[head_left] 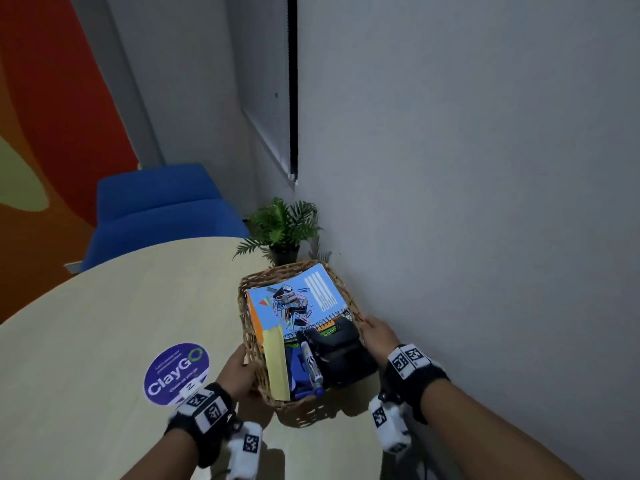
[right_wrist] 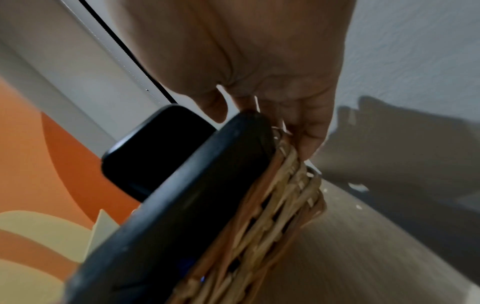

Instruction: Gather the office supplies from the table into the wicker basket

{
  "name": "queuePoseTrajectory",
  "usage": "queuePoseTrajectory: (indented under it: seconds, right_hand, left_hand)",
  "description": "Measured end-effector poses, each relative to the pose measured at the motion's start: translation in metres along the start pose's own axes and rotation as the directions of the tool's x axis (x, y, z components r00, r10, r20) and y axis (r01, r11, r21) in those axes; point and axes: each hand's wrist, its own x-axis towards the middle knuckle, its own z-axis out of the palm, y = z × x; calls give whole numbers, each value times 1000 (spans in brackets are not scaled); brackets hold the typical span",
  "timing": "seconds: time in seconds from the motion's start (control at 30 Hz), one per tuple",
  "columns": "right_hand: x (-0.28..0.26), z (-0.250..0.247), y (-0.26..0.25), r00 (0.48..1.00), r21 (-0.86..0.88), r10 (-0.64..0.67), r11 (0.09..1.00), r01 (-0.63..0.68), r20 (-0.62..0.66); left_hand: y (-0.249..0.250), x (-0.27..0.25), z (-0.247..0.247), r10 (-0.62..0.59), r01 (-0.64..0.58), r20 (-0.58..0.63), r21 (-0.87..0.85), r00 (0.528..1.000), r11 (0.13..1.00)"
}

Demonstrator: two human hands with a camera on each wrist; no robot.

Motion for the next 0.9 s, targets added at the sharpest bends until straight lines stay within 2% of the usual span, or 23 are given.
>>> queuePoseTrajectory:
  seconds: [0.17,0.27,0.37,0.47,0.73,0.83,0.9]
  right_hand:
    - [14,-4,11,999,97,50,994,-49,-1]
    - [16,-2,20,999,225,31,974,-26,-21]
    - [12,4,25,999,399,18,917,-2,-36]
    - [9,14,31,997,467,5,883,33,-81]
    - [-5,31,41,976,316,-100,935,159,-194]
    - [-10,36,44,969,264,-149,944,198,-197]
    - [-15,36,47,954,231,-164,947,223,-249]
  left_hand:
    - [4,28,14,18,-18,9,-3,1000,1000]
    - [2,39,19,18,-18,6,3,1000,1000]
    - [0,48,22,2,-2,5,0,1000,1000]
    - [-5,54,24,-14,14,2,9,1000,1000]
    - [-13,52,25,-39,41,96,-22,995,999]
    - [-14,37,15,-76,76,157,11,985,997]
    - [-30,22,3,-97,98,163,5,982,995]
